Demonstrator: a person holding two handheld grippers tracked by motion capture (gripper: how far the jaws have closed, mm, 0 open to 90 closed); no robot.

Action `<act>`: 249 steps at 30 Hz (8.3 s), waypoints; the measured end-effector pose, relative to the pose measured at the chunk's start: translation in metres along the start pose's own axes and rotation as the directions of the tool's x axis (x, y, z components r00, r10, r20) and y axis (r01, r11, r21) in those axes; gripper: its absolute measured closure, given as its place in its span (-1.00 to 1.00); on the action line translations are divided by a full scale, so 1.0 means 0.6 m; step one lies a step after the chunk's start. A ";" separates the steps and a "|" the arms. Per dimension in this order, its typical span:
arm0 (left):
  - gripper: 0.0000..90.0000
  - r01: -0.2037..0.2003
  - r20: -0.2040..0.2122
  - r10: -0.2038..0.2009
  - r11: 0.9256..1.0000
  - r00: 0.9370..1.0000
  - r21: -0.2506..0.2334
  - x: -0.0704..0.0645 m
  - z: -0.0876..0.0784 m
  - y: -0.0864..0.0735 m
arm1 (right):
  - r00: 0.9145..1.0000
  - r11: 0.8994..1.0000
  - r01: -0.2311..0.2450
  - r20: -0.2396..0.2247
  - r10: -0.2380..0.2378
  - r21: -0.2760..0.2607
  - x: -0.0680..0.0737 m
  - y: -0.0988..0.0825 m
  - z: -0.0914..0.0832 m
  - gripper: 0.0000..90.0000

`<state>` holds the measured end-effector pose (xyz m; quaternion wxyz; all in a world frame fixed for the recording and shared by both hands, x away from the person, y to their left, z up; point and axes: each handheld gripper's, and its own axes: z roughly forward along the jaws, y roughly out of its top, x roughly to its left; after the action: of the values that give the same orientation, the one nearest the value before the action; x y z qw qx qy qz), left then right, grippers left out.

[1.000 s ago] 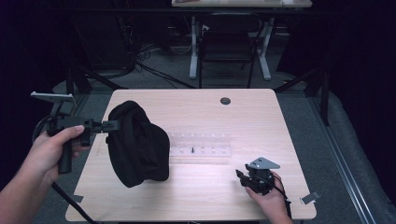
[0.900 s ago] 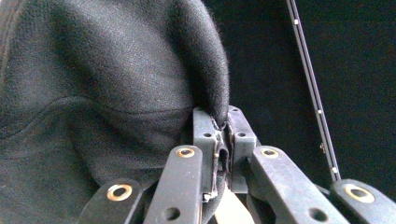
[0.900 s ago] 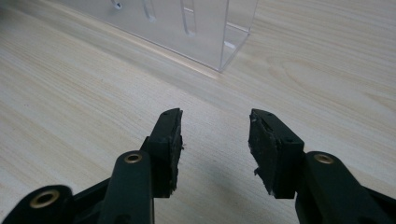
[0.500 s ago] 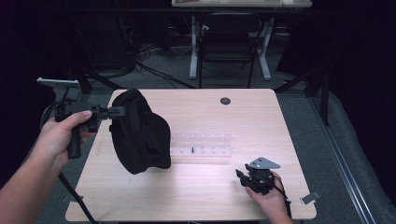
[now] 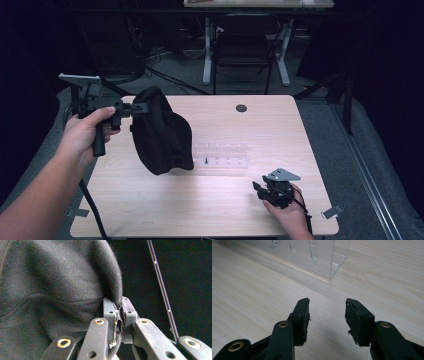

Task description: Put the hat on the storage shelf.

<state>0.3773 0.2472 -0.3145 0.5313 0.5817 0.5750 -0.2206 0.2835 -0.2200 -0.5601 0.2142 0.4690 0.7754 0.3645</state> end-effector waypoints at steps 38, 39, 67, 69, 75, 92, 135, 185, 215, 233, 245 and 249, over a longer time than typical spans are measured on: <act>0.90 -0.019 -0.047 0.021 0.999 0.999 0.049 -0.027 0.088 0.025 | 0.999 0.999 -0.027 -0.022 0.026 -0.027 -0.009 0.003 -0.007 0.20; 0.90 -0.020 -0.046 0.022 0.998 0.999 0.053 -0.028 0.089 0.025 | 0.999 0.999 -0.028 -0.023 0.027 -0.028 -0.009 0.003 -0.007 0.20; 0.90 -0.085 -0.169 0.097 0.994 0.981 0.075 -0.055 0.095 0.039 | 0.999 0.999 -0.034 -0.029 0.033 -0.032 -0.011 0.004 -0.011 0.20; 0.90 -0.085 -0.186 0.099 0.993 0.977 0.085 -0.055 0.101 0.038 | 0.999 0.999 -0.037 -0.032 0.036 -0.034 -0.011 0.004 -0.010 0.20; 0.90 -0.094 -0.185 0.110 0.991 0.977 0.095 -0.057 0.123 0.036 | 0.999 0.999 -0.033 -0.029 0.032 -0.036 -0.011 0.005 -0.012 0.20; 0.89 -0.100 -0.131 0.112 0.990 0.985 0.098 -0.065 0.162 0.029 | 0.998 0.998 -0.032 -0.059 0.030 -0.045 -0.002 0.016 -0.013 0.21; 0.89 -0.101 -0.094 0.110 0.990 0.989 0.100 -0.060 0.170 0.028 | 0.943 0.986 0.149 -0.289 -0.166 -0.080 0.129 0.184 0.007 0.64; 0.59 -0.135 -0.069 0.137 0.990 0.988 0.039 -0.066 0.151 0.032 | 0.932 0.960 0.264 -0.230 -0.279 -0.093 0.172 0.208 0.019 0.89; 0.42 -0.145 -0.314 0.145 0.989 0.938 0.023 0.042 0.080 0.016 | 0.953 0.980 0.192 -0.229 -0.198 -0.047 0.134 0.168 0.024 0.81; 0.27 -0.219 -0.490 0.222 0.974 0.843 0.065 0.084 0.056 -0.001 | 0.953 0.976 0.215 -0.213 -0.214 -0.018 0.127 0.149 0.003 0.47; 0.24 -0.262 -0.549 0.271 0.960 0.791 0.096 0.126 0.042 -0.029 | 0.966 0.978 0.210 -0.157 -0.205 0.015 0.096 0.108 -0.008 0.37; 0.22 -0.304 -0.559 0.307 0.947 0.771 0.101 0.143 0.039 -0.046 | 0.973 0.981 0.191 -0.137 -0.188 0.013 0.081 0.094 -0.016 0.34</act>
<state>0.3811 0.2578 -0.4069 0.3633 0.7075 0.6041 0.0502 0.2862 -0.1640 -0.5103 0.1889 0.3699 0.8339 0.3635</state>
